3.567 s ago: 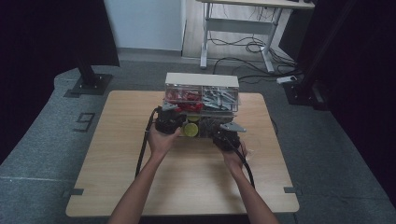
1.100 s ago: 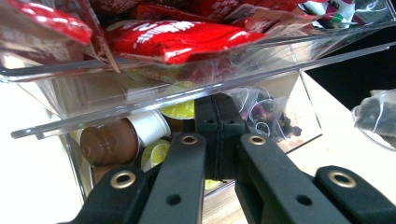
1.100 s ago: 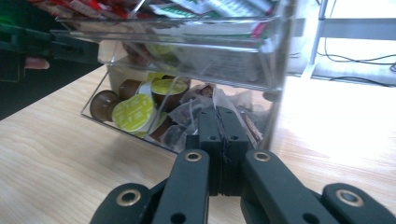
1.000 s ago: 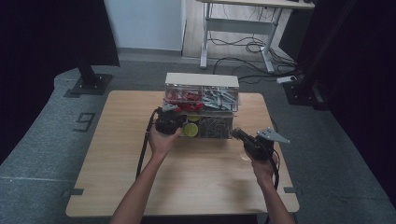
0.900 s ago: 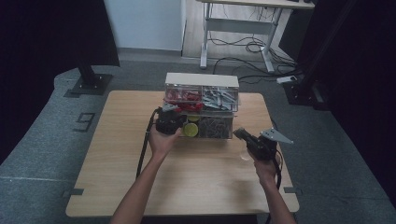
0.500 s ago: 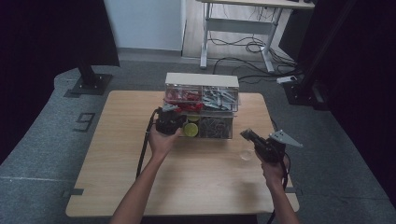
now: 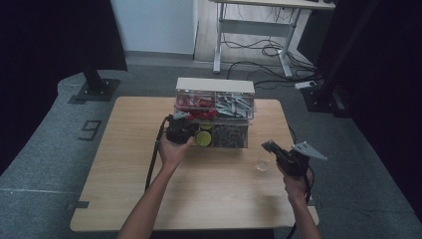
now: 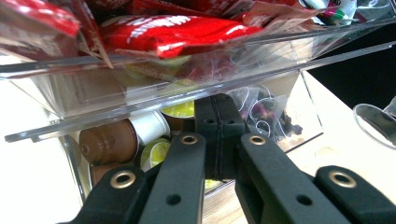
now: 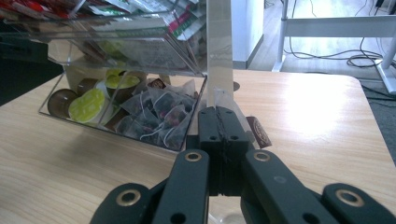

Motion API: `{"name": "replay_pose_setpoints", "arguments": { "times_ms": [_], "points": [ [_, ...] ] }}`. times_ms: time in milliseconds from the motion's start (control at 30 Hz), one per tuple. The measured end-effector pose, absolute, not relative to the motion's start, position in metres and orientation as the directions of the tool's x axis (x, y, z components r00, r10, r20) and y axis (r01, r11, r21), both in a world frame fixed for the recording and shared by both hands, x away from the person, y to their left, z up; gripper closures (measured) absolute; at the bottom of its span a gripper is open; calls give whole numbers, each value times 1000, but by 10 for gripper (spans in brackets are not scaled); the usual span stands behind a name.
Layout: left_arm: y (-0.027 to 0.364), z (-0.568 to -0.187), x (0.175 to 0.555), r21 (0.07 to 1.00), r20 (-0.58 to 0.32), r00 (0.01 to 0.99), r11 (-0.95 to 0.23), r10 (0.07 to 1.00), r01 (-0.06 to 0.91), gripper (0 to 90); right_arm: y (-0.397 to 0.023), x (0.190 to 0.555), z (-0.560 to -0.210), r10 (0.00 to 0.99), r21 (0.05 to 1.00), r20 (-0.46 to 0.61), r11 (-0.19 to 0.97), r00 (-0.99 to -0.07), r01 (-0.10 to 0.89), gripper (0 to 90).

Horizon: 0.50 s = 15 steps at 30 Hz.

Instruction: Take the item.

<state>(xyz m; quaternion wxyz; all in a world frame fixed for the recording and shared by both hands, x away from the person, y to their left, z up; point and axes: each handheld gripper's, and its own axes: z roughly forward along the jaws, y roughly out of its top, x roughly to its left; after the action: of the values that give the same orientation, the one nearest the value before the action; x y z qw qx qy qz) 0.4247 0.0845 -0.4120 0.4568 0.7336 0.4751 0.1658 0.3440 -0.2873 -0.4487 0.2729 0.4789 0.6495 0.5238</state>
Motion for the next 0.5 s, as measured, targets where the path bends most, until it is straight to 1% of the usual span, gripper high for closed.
{"name": "replay_pose_setpoints", "arguments": {
  "times_ms": [500],
  "points": [
    [83, -413, 425, 825, -190, 495, -135, 848, 548, 900, -295, 347, -461, 917, 933, 153, -11, -368, 359, 888]
  ]
}}
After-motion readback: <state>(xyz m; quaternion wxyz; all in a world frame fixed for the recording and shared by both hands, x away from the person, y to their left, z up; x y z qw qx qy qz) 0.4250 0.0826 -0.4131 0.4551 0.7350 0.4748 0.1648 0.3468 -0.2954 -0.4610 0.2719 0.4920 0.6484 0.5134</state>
